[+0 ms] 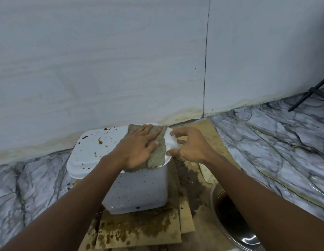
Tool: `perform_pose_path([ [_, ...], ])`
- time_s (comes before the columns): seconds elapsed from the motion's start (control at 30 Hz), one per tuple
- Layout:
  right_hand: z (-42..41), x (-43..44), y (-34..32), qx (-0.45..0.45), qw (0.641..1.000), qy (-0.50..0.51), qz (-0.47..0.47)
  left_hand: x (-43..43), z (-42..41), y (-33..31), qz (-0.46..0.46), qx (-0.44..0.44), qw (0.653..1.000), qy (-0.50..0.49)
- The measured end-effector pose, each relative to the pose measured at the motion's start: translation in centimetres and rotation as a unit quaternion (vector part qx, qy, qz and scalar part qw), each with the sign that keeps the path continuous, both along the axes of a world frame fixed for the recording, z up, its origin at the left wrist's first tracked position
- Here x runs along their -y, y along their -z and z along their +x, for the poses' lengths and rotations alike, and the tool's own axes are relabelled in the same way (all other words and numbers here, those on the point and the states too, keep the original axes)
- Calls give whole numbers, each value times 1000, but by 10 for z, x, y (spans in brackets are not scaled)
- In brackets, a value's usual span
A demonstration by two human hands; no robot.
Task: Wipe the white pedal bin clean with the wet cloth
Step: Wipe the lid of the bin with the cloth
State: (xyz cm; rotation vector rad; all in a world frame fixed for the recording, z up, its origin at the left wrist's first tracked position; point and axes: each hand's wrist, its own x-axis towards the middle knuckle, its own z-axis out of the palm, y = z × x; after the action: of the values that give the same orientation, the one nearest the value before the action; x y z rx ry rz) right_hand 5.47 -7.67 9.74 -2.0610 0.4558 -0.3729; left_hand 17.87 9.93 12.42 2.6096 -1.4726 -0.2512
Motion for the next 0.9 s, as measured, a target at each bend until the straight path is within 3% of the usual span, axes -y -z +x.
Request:
perform_pose_path([
  [0.13,0,7,5,-15,1000,8,27,32,1,0,25,11,999,-20],
  [0.33,-7,16,8,-16,998,27,51,51,-14,5,31,20,998,44],
  [0.5,-6,7,7,-5,998,14,66,18,-10,1,-30,-15,998,60],
  [0.73,-6,-1,1,-9,1000,-11,-17,-26,9,3,-26,-1,999,-30],
  [0.9,-7,-5,-2,-16,998,-27,-55,7,5,-1,6,29,997,-67],
])
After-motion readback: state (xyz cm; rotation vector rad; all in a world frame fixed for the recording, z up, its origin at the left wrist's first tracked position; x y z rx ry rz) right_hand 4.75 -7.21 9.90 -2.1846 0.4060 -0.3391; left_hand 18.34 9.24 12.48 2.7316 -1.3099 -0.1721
